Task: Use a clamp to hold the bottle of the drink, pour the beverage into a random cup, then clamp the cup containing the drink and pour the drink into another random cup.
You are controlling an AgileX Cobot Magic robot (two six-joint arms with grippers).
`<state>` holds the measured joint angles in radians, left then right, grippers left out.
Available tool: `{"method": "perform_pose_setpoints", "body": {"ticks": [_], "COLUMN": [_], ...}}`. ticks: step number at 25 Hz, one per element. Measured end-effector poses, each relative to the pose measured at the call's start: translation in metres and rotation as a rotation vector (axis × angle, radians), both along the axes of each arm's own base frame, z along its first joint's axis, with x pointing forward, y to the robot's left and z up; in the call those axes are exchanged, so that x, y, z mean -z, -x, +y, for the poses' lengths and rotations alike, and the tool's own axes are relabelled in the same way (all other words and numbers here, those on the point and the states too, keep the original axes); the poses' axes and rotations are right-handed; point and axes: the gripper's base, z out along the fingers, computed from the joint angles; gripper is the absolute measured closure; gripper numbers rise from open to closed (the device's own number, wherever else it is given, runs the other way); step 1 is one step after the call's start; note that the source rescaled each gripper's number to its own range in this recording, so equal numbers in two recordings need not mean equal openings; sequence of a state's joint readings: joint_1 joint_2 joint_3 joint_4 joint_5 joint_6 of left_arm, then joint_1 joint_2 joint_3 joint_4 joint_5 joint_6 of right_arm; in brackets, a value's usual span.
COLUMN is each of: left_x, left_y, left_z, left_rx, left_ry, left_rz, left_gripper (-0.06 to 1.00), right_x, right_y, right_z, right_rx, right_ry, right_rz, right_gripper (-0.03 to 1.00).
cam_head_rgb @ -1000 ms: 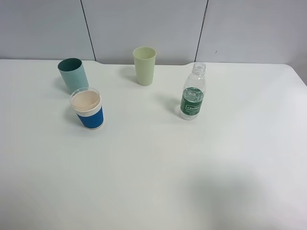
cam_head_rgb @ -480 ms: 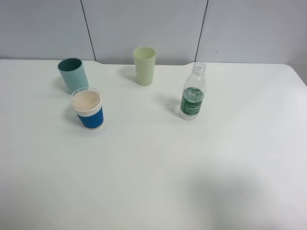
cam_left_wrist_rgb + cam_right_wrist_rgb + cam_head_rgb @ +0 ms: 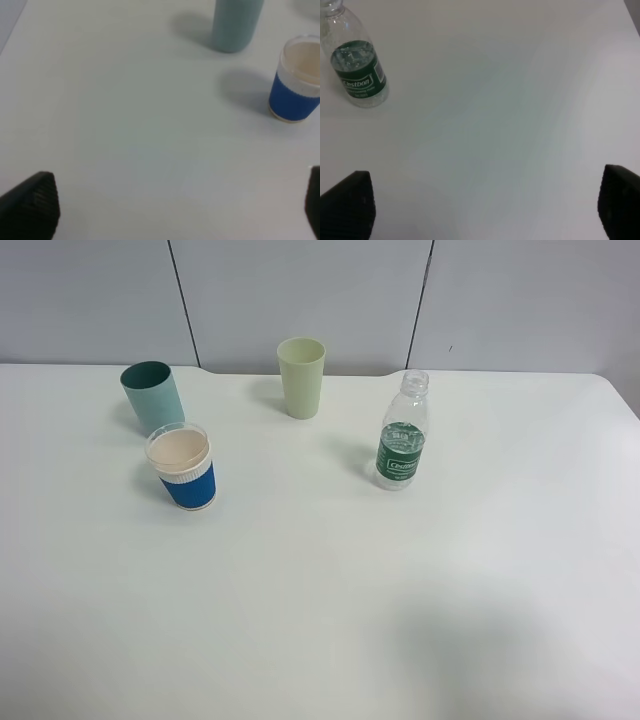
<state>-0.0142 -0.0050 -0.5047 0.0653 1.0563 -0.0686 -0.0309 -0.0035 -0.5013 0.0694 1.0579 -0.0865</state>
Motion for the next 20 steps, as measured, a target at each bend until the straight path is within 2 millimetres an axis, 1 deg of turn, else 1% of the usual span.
{"method": "perform_pose_setpoints", "body": {"ticks": [20], "left_x": [0.0000], "left_y": [0.0000], "left_z": [0.0000], "left_rx": [0.000], "left_ry": [0.000], "left_rz": [0.000], "left_gripper": [-0.06], "right_x": [0.0000], "right_y": [0.0000], "right_z": [0.0000], "right_rx": [0.000], "right_ry": [0.000], "right_rz": [0.000], "right_gripper": [0.19]}}
